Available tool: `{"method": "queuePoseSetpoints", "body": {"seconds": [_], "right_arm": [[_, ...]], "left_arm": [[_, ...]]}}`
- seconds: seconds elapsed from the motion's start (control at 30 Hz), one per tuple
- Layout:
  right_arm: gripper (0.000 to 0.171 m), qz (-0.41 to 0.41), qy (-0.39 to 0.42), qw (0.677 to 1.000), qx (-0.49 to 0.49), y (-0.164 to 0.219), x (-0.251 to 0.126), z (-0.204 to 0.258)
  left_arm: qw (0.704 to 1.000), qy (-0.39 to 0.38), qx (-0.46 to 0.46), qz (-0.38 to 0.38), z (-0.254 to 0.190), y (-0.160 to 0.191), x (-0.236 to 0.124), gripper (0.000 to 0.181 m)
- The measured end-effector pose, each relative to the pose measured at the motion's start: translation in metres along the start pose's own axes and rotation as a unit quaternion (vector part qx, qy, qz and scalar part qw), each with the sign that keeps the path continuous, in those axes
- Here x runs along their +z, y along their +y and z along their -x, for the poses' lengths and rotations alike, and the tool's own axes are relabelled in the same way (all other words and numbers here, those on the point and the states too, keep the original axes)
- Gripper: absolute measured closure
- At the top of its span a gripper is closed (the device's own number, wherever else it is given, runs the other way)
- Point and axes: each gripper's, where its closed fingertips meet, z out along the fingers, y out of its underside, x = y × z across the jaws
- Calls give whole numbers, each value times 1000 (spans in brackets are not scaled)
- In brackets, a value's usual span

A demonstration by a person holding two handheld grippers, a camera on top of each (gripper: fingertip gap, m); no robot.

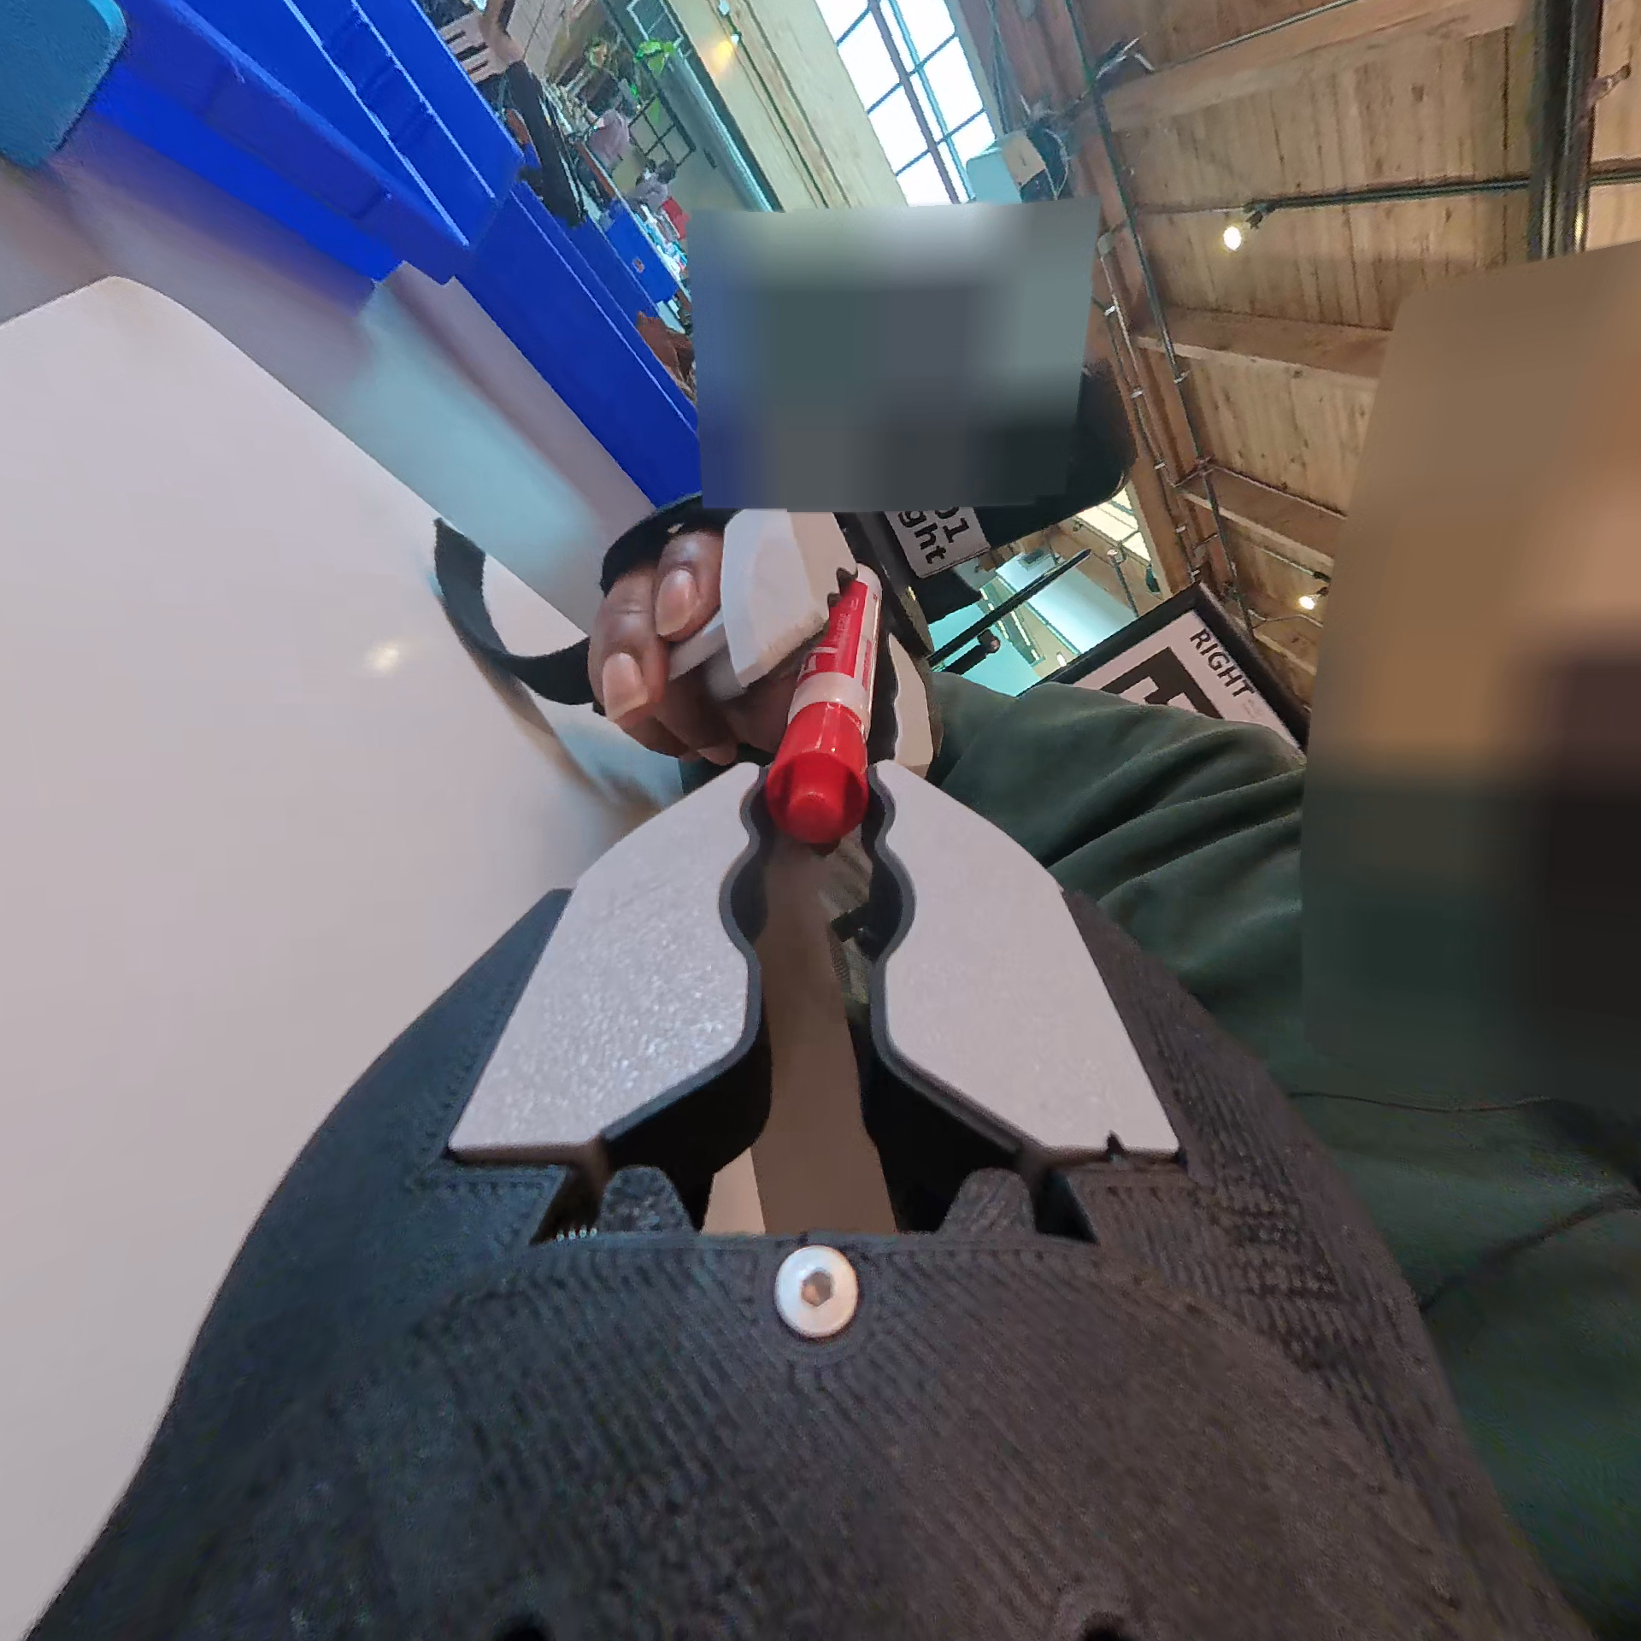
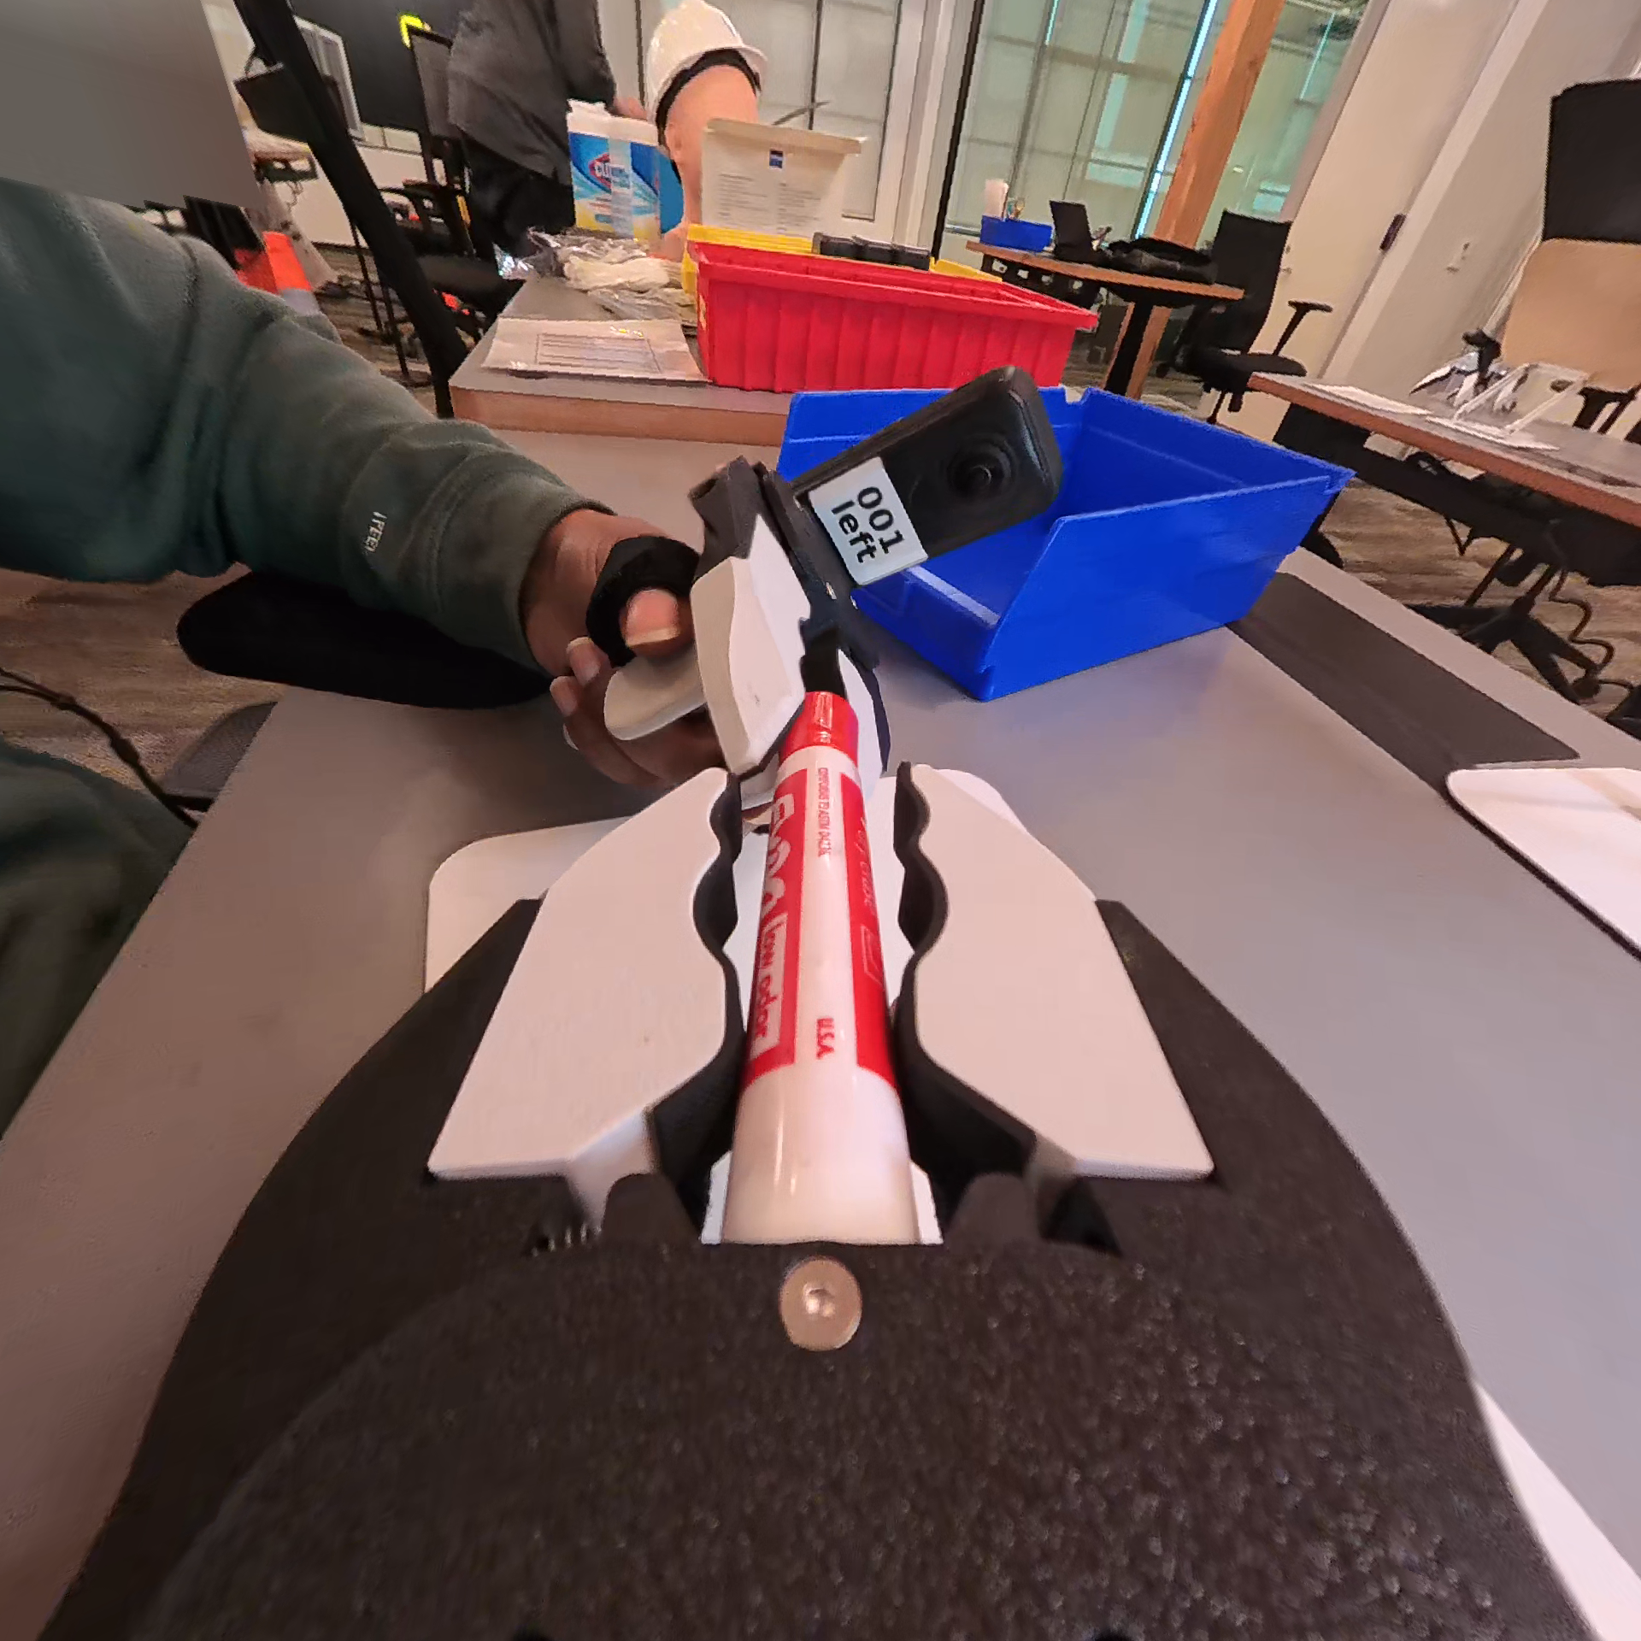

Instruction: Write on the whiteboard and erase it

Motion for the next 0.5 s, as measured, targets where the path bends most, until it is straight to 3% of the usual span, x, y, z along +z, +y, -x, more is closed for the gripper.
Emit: {"method": "queuePoseSetpoints", "body": {"seconds": [0.3,0.5], "right_arm": [[137,-1,-13,1000,11,3,1,1],[138,21,13,1000,-6,8,0,-9]], "left_arm": [[998,61,-32,-14,-3,-4,-5,153],[998,21,-14,-61,7,-16,-2,162]]}}
